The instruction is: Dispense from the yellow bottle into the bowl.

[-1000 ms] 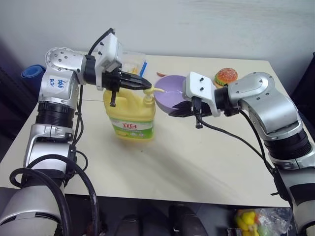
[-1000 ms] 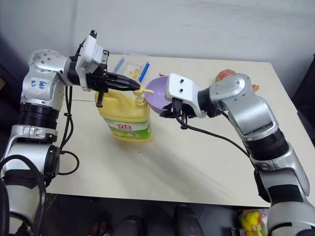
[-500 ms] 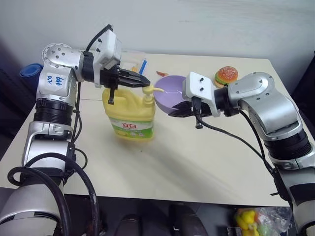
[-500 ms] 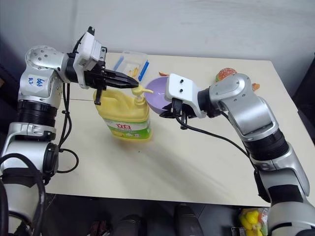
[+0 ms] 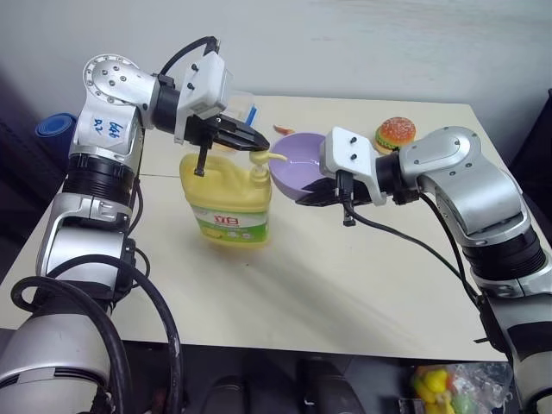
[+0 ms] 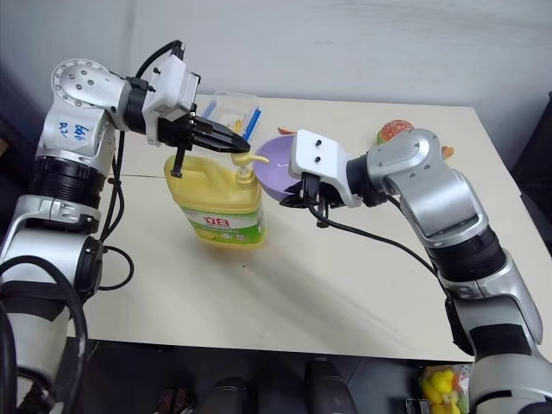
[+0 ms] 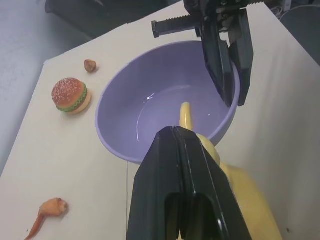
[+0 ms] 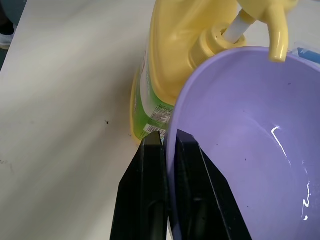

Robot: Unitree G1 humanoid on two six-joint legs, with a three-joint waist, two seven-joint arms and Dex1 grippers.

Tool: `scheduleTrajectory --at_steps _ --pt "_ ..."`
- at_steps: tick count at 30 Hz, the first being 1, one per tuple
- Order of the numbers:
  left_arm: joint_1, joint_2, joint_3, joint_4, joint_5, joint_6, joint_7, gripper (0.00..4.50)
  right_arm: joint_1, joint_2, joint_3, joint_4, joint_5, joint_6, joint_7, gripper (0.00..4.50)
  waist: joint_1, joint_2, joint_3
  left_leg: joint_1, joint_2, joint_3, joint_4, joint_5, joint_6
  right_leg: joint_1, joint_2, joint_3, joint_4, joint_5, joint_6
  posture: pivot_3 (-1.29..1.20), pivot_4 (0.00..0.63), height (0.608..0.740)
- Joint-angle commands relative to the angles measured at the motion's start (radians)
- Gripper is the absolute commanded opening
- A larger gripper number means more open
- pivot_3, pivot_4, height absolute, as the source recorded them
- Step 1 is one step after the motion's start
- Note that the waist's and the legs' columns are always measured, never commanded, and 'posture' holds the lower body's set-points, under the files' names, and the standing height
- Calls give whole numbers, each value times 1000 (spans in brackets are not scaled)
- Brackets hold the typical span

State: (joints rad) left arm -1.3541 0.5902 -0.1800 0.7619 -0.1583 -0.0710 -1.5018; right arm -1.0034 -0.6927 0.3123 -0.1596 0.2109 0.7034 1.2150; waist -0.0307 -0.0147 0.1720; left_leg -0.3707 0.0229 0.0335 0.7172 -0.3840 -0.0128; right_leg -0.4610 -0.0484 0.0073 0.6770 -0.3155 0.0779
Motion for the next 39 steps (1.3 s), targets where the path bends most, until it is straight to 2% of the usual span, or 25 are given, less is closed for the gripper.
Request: scheduleTrajectory --at_steps 1,6,14,22,24,27,32,39 --pt "10 -14 -54 49 54 -17 -100 10 -6 1 -2 -46 12 -10 6 0 0 0 0 0 0 0 0 0 0 0 0 0 1 0 0 0 150 740" --pt "22 -18 -60 49 47 -8 -108 10 -6 1 -1 -48 13 -5 6 0 0 0 0 1 0 0 0 0 0 0 0 0 1 0 0 0 150 740" --pt "100 17 -90 -55 14 39 -113 10 -4 2 3 -45 14 -3 10 0 0 1 -1 2 0 0 0 0 0 1 0 1 2 0 0 0 150 740" --pt "189 27 -96 -123 42 33 -76 10 0 19 1 -41 19 4 -3 0 0 4 -4 4 0 0 1 0 0 2 0 2 1 0 0 0 150 740" --pt "202 27 -96 -123 49 24 -66 10 1 21 1 -41 19 5 -5 0 0 4 -4 7 0 0 1 0 0 5 0 2 0 0 0 0 150 740" --pt "214 27 -95 -112 58 11 -50 10 6 23 -1 -44 19 9 -6 0 0 5 -4 19 0 0 -2 -1 2 19 1 2 -5 0 0 0 150 740" --pt "152 15 -59 -63 43 33 -11 10 6 23 -3 -41 19 9 -6 0 1 5 -5 19 0 0 -2 -1 2 19 1 3 -4 0 0 0 150 740" --pt "26 -7 36 -42 -52 196 -14 10 6 20 -6 -35 19 -1 -2 0 -1 5 -4 16 1 0 -2 -1 2 16 2 2 -3 0 0 0 150 740"
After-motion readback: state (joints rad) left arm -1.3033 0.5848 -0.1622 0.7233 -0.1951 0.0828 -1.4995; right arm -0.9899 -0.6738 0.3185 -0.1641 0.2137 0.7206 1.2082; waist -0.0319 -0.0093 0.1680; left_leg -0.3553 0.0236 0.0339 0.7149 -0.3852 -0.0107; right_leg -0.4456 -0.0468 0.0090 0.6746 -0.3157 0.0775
